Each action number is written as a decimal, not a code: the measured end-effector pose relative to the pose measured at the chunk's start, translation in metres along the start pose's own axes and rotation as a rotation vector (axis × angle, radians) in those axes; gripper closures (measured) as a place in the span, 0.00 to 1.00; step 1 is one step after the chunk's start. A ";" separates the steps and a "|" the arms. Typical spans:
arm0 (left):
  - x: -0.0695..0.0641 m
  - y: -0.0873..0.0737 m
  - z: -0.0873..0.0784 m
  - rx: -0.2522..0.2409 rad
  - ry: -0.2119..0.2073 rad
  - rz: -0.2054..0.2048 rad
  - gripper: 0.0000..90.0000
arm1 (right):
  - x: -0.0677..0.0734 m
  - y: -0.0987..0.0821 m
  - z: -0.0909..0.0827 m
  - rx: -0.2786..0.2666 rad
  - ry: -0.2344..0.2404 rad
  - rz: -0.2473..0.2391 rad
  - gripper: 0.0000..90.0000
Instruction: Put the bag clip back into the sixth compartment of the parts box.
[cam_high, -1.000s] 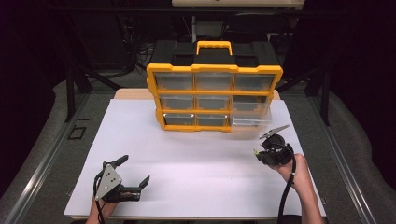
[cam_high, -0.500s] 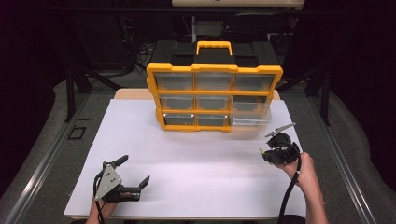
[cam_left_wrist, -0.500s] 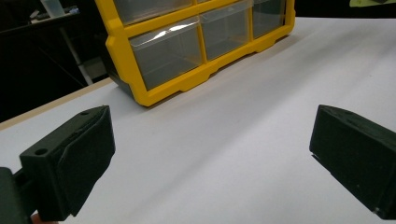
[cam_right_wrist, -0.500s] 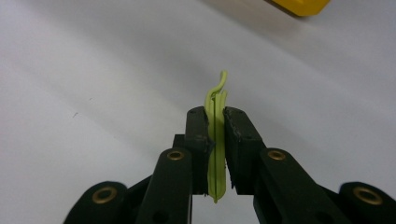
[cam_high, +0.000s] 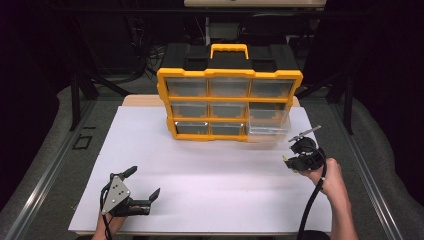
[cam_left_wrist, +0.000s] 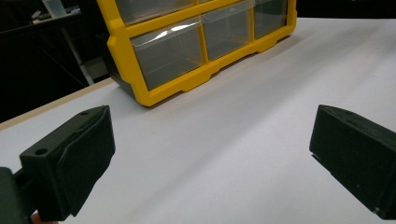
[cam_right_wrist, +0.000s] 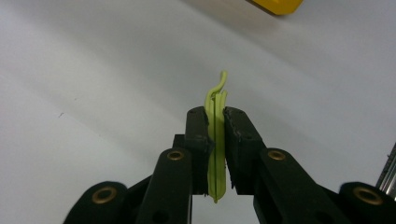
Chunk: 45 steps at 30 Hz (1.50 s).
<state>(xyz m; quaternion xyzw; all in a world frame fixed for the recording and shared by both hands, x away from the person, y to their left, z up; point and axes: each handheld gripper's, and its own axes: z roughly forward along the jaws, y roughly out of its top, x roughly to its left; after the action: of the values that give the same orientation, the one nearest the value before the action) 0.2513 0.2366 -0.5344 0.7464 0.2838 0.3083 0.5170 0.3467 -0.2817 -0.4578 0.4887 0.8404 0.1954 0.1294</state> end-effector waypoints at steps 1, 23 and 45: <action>0.000 0.000 0.000 0.000 0.000 0.004 0.00 | -0.001 0.000 -0.001 0.003 -0.001 -0.002 0.89; 0.001 0.000 0.001 0.001 0.002 -0.003 0.00 | -0.027 0.018 -0.017 0.007 -0.014 0.046 0.89; 0.001 0.000 0.000 0.001 0.006 0.002 0.00 | -0.041 0.042 -0.027 0.027 -0.036 0.042 0.89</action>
<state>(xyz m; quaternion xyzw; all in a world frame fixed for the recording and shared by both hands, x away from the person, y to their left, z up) 0.2520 0.2377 -0.5338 0.7459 0.2846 0.3111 0.5156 0.3881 -0.3040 -0.4135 0.5114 0.8300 0.1781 0.1337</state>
